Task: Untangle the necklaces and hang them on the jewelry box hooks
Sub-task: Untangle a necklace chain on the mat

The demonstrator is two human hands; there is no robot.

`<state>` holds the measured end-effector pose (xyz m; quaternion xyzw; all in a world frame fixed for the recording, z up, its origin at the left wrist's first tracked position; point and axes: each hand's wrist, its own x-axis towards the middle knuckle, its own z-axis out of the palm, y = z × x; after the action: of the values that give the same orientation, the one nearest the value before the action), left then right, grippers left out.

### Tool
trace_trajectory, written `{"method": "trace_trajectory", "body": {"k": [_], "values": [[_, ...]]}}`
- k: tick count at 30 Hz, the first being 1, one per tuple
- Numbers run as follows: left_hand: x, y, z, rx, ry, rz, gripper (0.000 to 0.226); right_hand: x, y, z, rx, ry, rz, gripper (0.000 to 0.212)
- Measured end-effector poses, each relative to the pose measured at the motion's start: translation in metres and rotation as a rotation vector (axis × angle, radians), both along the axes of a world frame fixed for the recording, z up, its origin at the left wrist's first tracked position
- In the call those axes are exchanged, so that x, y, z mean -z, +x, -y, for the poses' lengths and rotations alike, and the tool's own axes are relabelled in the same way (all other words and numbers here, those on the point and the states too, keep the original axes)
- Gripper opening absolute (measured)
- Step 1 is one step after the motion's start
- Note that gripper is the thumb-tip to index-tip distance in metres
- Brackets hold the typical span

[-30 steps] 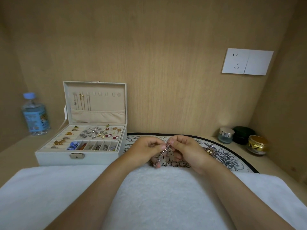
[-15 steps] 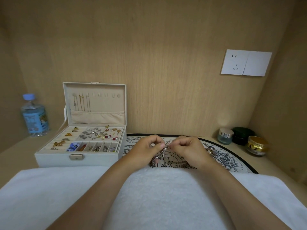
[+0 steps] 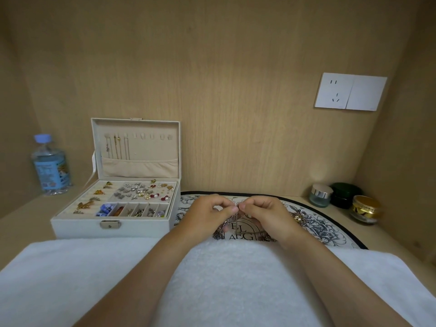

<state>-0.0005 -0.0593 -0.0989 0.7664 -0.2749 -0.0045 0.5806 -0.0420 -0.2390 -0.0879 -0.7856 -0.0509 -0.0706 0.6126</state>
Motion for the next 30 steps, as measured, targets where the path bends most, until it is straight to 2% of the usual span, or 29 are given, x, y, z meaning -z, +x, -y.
{"method": "trace_trajectory", "body": {"k": [6,9,13,17,22,27,30], "values": [[0.0001,0.0010,0.0009,-0.082,0.063,0.107,0.002,-0.0016,-0.0012,-0.0034,0.028,-0.072,0.011,0.020],[0.0018,0.0014,0.0021,-0.129,0.076,0.141,0.008,0.0006,0.0008,-0.0033,0.073,-0.118,0.005,0.020],[-0.0011,-0.0001,0.0007,-0.108,0.049,0.122,0.016,0.0023,0.0021,-0.0031,0.096,-0.046,-0.011,0.012],[-0.0023,0.0007,0.0021,-0.040,0.006,-0.014,0.014,0.0004,0.0024,-0.0045,0.073,0.133,-0.053,0.011],[-0.0079,-0.0011,0.0007,0.089,-0.131,-0.240,0.011,-0.0014,0.0010,-0.0021,-0.102,0.338,-0.130,0.015],[-0.0044,0.0005,0.0005,0.045,-0.093,-0.203,0.019,0.0020,0.0019,-0.0028,-0.062,0.216,-0.094,0.019],[-0.0055,0.0002,0.0007,0.047,-0.126,-0.177,0.010,0.0012,0.0006,-0.0035,-0.013,0.133,-0.066,0.013]]}}
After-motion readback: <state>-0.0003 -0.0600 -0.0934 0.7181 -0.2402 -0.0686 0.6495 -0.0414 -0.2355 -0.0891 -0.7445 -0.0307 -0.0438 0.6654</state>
